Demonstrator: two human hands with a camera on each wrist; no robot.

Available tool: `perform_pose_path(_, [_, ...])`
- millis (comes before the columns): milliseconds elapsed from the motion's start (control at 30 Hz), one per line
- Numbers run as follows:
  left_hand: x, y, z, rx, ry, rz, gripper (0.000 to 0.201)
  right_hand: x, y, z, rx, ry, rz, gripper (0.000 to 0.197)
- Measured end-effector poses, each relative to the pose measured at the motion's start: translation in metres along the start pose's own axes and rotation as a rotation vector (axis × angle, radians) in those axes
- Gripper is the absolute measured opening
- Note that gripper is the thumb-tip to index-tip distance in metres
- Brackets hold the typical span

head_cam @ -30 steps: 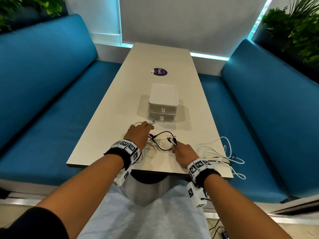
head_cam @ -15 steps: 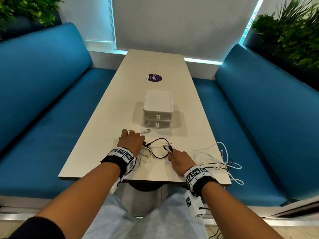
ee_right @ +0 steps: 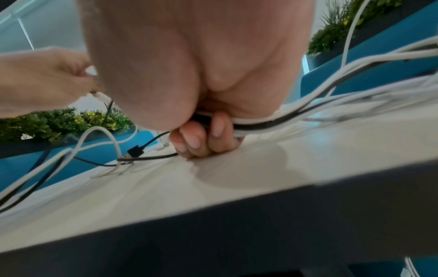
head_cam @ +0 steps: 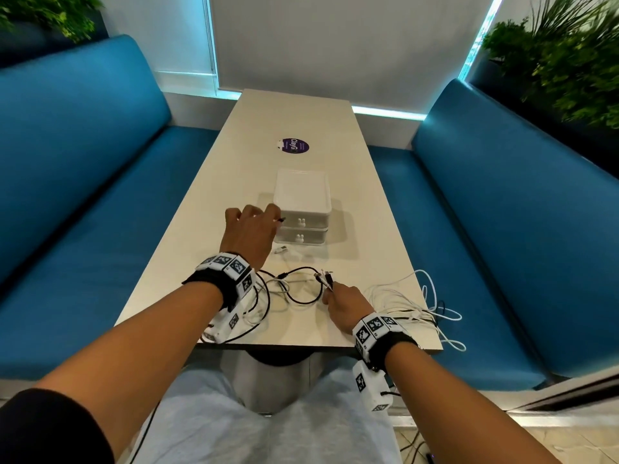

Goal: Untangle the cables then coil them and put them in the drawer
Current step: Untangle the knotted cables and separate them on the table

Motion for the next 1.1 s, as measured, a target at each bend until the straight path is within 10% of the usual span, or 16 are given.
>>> perform_pose_path(767, [0.064, 0.033, 0.03, -0.254, 0.452, 0.057, 0.016, -0.016, -0.004, -0.039, 0.307, -0.547, 0.014, 0.02])
perform_pose_path(1000, [0.052, 0.074, 0.025, -0.328, -0.046, 0.235, 0.108, -0.008, -0.014, -0.036, 0.395, -0.404, 0.104, 0.029])
perform_pose_path(1100, [0.033, 0.09, 0.028, -0.441, -0.113, 0.15, 0.111, -0.001, -0.018, -0.035, 0.382, -0.37, 0.142, 0.034])
Point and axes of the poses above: each hand's wrist, its own y-axis away from the middle knuckle, its own z-axis out of the palm, x = y × z, the point moved 2 cm from there along -y, towards the middle knuckle, and after that the axes turned 11 degrees about x, right-handed, at the moved point
